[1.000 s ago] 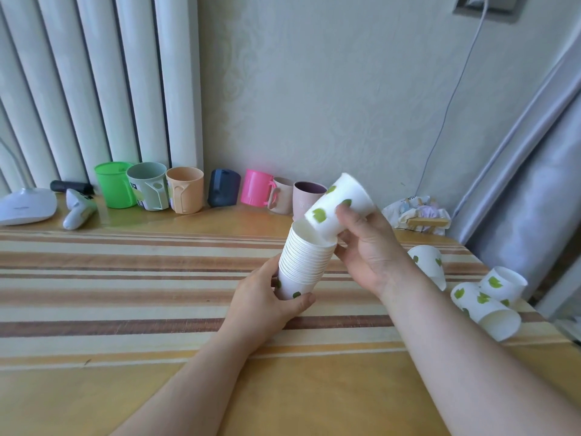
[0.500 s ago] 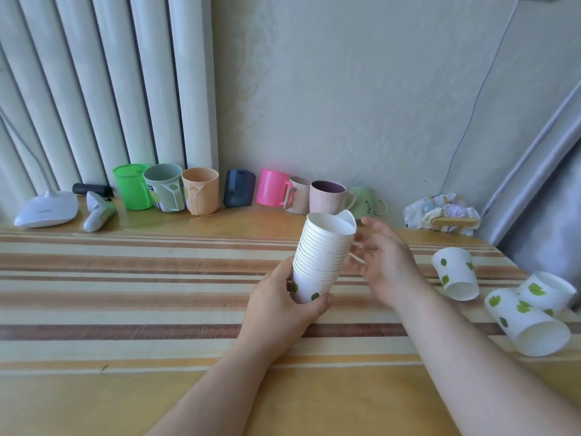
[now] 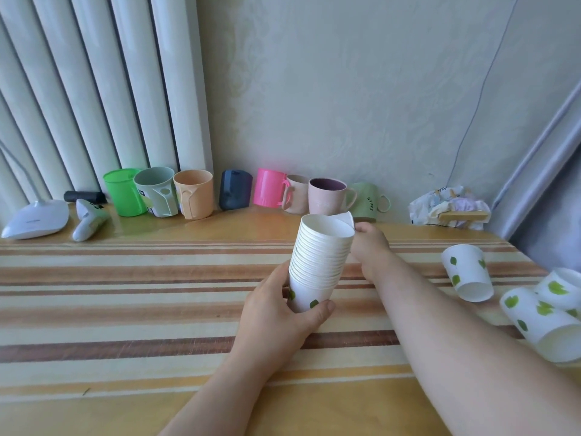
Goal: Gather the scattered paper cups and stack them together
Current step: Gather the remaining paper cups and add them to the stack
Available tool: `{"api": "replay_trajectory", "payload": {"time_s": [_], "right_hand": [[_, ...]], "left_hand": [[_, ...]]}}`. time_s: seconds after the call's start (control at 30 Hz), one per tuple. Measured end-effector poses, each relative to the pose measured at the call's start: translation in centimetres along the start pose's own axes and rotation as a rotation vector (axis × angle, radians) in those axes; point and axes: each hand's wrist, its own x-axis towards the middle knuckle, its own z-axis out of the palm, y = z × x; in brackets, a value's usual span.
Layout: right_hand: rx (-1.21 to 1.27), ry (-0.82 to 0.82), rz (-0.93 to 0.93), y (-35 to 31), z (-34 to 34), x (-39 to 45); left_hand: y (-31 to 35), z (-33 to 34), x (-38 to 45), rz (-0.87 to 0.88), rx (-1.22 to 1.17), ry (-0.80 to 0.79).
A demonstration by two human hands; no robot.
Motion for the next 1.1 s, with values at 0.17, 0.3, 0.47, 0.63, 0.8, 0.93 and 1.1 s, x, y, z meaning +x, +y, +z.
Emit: {"api": "replay_trajectory", "payload": {"time_s": [0.17,0.3,0.47,0.63,0.8,0.93,1.1], "right_hand": [[0.207,-0.063,-0.067,-0.1,-1.6,-2.5],[0.118,-0.027,-0.171,0.3,-3.9,-6.5],[-0.037,0.185,-0.333,1.9,-7.2,-9.9],[-0.126,0.087,-0.274,3.2,-7.1,-11.7],[0.356,0.056,-0.225,1.0,-7.4,-11.4],[0.972,-0.229,-0.053,-2.3,-7.9,-12.2],[0.968,-0.451,-0.183,-3.0,-7.2,-13.4]], "left_hand": [[0.4,-0.1,-0.2,0.013,-0.002,-0.014],[0.4,-0.2,-0.2,0.009,-0.002,-0.012],[0.6,-0.1,-0.3,-0.003,-0.003,-0.019],[0.4,-0.1,-0.4,0.022,0.014,-0.029],[0.3,-0.1,-0.3,0.045,0.039,-0.04],[0.2,-0.2,-0.3,0.054,0.038,-0.04],[0.3,-0.1,-0.3,0.053,0.038,-0.035]]}}
